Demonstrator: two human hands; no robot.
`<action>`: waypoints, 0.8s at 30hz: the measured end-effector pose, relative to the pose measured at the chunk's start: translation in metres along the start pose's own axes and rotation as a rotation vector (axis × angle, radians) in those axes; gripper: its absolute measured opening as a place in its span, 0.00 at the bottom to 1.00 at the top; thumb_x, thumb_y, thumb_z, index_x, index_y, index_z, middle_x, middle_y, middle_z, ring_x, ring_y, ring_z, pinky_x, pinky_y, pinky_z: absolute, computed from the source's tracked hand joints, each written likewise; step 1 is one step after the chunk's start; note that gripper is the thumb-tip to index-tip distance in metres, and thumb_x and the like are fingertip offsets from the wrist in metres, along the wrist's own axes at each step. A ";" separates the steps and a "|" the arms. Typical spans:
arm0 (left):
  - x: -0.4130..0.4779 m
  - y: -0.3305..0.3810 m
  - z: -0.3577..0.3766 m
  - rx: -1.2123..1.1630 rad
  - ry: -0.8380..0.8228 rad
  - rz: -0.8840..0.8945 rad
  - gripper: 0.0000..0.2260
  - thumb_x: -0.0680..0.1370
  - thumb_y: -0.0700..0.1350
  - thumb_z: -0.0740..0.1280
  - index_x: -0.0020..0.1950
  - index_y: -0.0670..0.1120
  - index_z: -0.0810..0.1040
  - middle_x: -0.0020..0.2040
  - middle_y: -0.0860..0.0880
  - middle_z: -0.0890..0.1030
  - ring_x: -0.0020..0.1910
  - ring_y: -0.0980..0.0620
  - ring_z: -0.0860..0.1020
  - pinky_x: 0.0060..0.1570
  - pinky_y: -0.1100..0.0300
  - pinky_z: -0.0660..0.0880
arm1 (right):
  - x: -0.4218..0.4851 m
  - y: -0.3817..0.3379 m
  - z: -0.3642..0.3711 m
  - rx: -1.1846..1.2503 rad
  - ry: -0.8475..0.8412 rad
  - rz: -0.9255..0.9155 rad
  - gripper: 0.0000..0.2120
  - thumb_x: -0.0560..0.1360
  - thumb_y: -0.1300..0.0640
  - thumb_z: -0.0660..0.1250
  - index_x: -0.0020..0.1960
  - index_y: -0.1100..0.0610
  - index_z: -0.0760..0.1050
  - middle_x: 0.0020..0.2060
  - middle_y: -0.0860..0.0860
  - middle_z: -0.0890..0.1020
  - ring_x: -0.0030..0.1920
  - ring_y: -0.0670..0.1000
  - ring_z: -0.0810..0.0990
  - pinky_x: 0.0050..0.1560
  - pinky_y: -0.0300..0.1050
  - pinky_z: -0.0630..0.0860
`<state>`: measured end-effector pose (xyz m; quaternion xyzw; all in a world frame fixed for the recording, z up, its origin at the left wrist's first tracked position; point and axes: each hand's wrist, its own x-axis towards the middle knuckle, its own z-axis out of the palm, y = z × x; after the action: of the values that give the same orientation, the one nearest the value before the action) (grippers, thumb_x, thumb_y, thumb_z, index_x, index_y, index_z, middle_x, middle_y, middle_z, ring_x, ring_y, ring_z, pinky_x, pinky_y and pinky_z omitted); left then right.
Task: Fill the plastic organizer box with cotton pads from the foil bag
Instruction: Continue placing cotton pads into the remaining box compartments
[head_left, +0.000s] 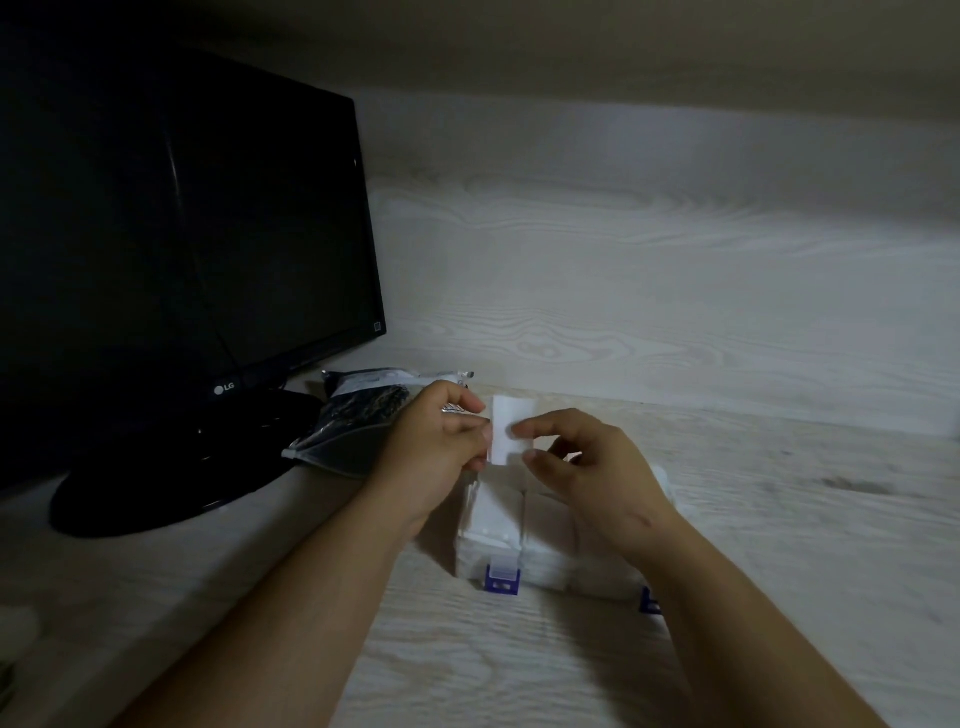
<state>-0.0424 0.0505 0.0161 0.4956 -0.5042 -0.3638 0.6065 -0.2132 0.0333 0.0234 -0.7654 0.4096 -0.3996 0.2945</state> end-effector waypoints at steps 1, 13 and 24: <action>0.000 0.000 0.000 -0.003 -0.007 -0.001 0.10 0.76 0.30 0.66 0.47 0.45 0.73 0.35 0.48 0.83 0.31 0.53 0.78 0.33 0.62 0.74 | 0.001 0.000 0.001 -0.003 -0.005 -0.015 0.10 0.76 0.58 0.69 0.52 0.45 0.82 0.48 0.39 0.78 0.40 0.40 0.76 0.44 0.35 0.74; 0.000 0.000 -0.001 0.035 -0.016 -0.016 0.09 0.76 0.31 0.66 0.43 0.45 0.72 0.36 0.44 0.82 0.33 0.50 0.78 0.33 0.61 0.73 | 0.000 0.001 -0.001 0.240 -0.014 0.110 0.09 0.76 0.61 0.69 0.48 0.48 0.84 0.26 0.43 0.75 0.27 0.42 0.69 0.34 0.36 0.68; 0.000 -0.005 0.002 0.338 0.074 0.048 0.08 0.74 0.34 0.70 0.41 0.45 0.76 0.36 0.45 0.80 0.30 0.53 0.78 0.37 0.57 0.78 | 0.002 0.006 0.004 -0.152 -0.061 0.012 0.14 0.79 0.60 0.63 0.58 0.45 0.79 0.50 0.39 0.80 0.36 0.36 0.75 0.38 0.26 0.69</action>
<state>-0.0442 0.0488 0.0117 0.5912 -0.5474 -0.2407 0.5412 -0.2114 0.0291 0.0179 -0.7949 0.4341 -0.3421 0.2501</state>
